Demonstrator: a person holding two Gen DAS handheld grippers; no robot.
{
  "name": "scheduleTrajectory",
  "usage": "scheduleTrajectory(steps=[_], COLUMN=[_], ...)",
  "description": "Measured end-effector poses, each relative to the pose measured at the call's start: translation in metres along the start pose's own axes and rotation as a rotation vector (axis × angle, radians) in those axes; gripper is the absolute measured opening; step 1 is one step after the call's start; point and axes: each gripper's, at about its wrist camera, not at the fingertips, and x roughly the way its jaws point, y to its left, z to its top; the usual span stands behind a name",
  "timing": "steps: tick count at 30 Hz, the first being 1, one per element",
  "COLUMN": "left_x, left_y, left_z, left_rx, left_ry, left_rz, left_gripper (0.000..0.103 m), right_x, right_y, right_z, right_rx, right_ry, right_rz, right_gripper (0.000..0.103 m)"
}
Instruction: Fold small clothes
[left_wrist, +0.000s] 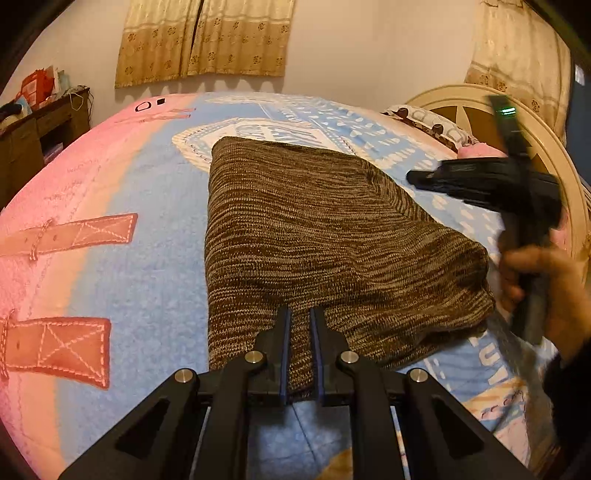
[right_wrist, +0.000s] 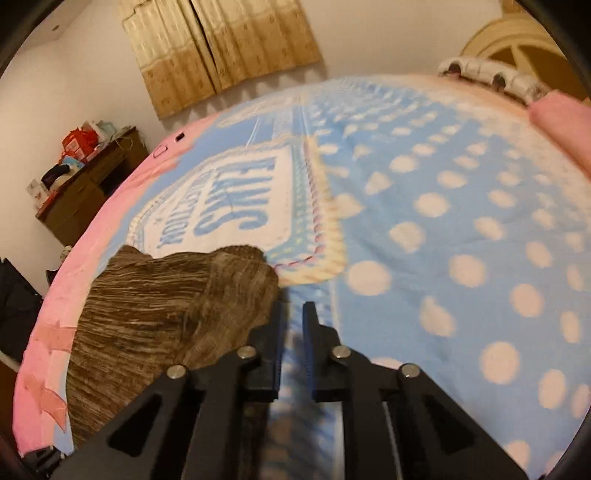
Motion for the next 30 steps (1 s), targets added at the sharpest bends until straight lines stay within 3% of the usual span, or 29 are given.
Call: scheduleTrajectory(steps=[5,7,10,11,14,17,20,22,26,28,29,30], left_x=[-0.005,-0.013,-0.024,-0.03,-0.037,-0.034,-0.037,-0.041,-0.05,-0.055,-0.056,-0.057], left_y=[-0.005,-0.004,-0.002,0.0,0.007,0.01,0.007,0.004,0.002,0.007,0.01,0.013], left_z=[0.0,-0.002,-0.006,-0.009,-0.013,-0.014,-0.013,-0.013,-0.016,-0.019,-0.02,-0.022], left_rx=[0.031,0.026,0.022,0.017,-0.015,-0.054,-0.07,-0.047,-0.004,-0.001,-0.003,-0.007], left_ry=[0.013,0.023,0.028,0.026,0.023,0.048,0.065,0.071,0.085,0.084,0.085,0.087], left_rz=[0.02,0.01,0.009,0.013,0.024,0.024,0.036,0.073,0.17,0.203,0.214,0.224], left_gripper=[0.01,0.01,0.01,0.01,0.01,0.01,0.01,0.01,0.01,0.01,0.01,0.01], right_x=[-0.054,-0.059,-0.043,-0.038,-0.051,-0.082,-0.11,-0.116,-0.086,-0.062,-0.057,-0.058], right_y=[0.041,0.052,0.038,0.025,-0.013,-0.015,0.02,0.045,0.075,0.063,0.054,0.043], right_z=[-0.025,-0.039,-0.06,-0.065,-0.074,-0.089,-0.099,-0.101,-0.105,-0.111,-0.117,-0.121], right_rx=[-0.124,-0.16,-0.147,-0.107,0.019,0.083,-0.01,-0.071,-0.131,-0.07,-0.047,-0.006], right_ry=[-0.029,-0.002,0.097,0.112,0.089,0.023,-0.066,-0.08,-0.024,0.052,0.08,0.065], right_rz=[0.22,0.264,0.176,0.154,0.043,0.121,0.15,0.195,0.196,0.144,0.128,0.153], right_gripper=[0.015,0.014,0.011,0.017,0.019,0.02,0.02,0.021,0.021,0.019,0.01,0.01])
